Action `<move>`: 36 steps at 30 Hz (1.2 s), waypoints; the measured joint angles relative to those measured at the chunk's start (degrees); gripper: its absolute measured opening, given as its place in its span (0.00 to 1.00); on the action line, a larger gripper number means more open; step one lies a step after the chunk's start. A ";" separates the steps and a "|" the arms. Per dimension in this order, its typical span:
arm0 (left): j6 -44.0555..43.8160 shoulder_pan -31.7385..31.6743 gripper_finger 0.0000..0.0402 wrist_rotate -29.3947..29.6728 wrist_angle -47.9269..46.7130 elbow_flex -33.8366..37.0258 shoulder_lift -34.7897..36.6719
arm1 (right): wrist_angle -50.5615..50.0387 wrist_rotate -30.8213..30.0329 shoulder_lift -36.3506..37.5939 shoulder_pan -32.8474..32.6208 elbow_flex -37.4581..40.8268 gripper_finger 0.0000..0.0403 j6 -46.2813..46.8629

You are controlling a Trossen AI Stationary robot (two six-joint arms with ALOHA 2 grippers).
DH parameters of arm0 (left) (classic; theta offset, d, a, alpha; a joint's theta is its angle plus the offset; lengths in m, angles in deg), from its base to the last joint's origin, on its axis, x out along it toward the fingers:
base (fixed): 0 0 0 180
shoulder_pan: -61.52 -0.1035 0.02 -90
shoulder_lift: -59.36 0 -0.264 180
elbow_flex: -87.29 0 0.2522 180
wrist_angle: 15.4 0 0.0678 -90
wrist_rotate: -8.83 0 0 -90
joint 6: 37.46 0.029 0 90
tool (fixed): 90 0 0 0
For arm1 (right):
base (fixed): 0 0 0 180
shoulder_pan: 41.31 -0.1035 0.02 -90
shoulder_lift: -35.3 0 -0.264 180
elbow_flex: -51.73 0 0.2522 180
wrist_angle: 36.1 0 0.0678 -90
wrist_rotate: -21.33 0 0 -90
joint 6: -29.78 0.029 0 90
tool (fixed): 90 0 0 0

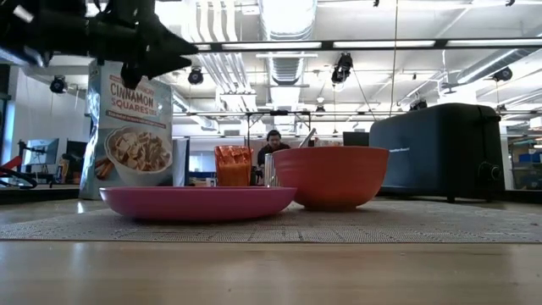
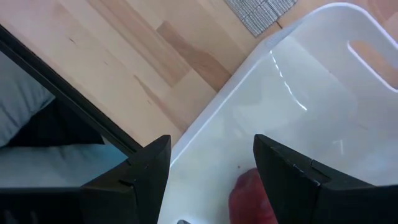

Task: Arrange a breakfast setting
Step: Put the apple on the gray table mat to the bottom of the orange bowl

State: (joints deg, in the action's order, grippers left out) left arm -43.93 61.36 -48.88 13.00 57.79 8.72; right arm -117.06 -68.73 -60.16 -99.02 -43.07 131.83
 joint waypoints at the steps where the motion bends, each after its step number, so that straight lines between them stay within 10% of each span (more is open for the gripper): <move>1: 0.01 0.07 0.44 -1.00 5.50 2.10 -0.55 | 0.15 -0.13 0.00 0.00 0.09 0.54 0.01; 6: -0.10 -0.28 0.44 -1.19 29.84 14.78 -2.49 | 0.05 -0.99 0.00 -0.02 0.74 0.54 -0.07; 36: -0.03 -0.40 0.44 3.13 35.24 15.23 -7.08 | 0.22 22.64 0.02 -6.73 1.94 0.55 17.43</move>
State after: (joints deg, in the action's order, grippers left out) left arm -43.96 60.96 -45.75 48.24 73.02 1.65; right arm -116.84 -46.10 -60.14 -105.76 -41.12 149.26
